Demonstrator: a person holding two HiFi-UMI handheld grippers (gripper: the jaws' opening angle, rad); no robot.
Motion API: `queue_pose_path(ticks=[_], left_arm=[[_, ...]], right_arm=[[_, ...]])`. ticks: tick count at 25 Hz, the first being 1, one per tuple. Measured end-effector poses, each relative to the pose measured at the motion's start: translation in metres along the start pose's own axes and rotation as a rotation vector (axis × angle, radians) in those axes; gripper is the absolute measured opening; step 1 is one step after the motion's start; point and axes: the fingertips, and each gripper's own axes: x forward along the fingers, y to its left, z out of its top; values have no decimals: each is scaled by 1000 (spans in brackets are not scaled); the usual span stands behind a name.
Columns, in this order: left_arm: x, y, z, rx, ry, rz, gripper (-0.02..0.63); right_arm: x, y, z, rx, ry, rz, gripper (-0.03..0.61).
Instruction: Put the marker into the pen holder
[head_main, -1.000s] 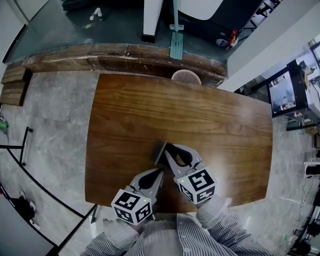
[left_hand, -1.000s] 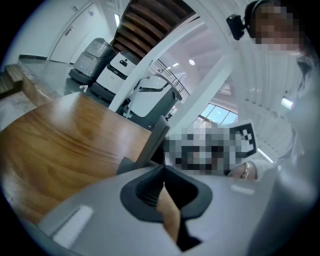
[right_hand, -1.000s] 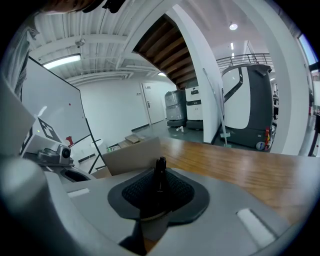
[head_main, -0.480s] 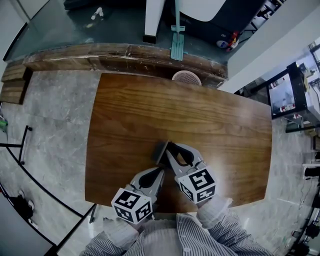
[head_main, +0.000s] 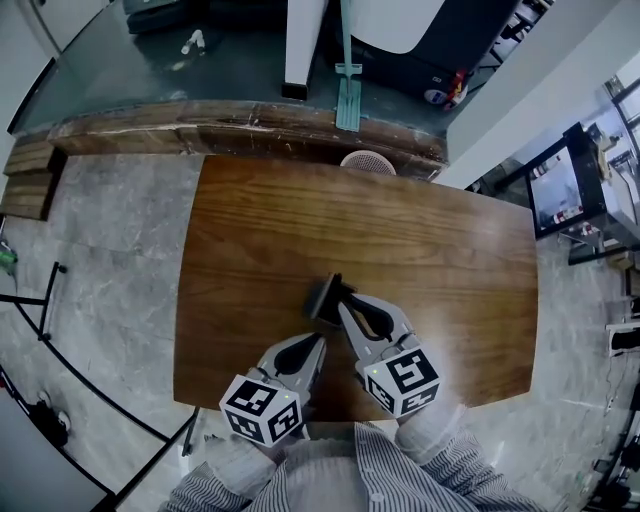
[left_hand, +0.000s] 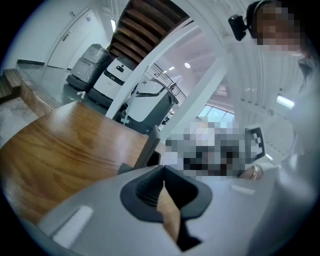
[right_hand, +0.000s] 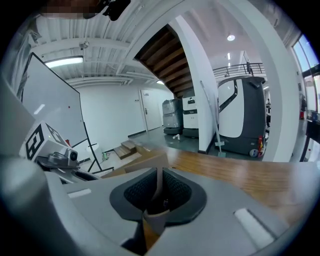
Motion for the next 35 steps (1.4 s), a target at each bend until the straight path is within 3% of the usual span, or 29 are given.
queue_pose_path(ticks=[6,18,35], left_arm=[[-19,-12,3,57,-16,-14,8],[-40,-42,4,190,-32,-12,8],[-42,-45,-8,255,8,6,8]], right_arm=[[-34,28,-5,-5,-34,-19,2],[-83,69,-13,47,-104,-36,0],[-89,77,-27,85,-71,-39,-2]])
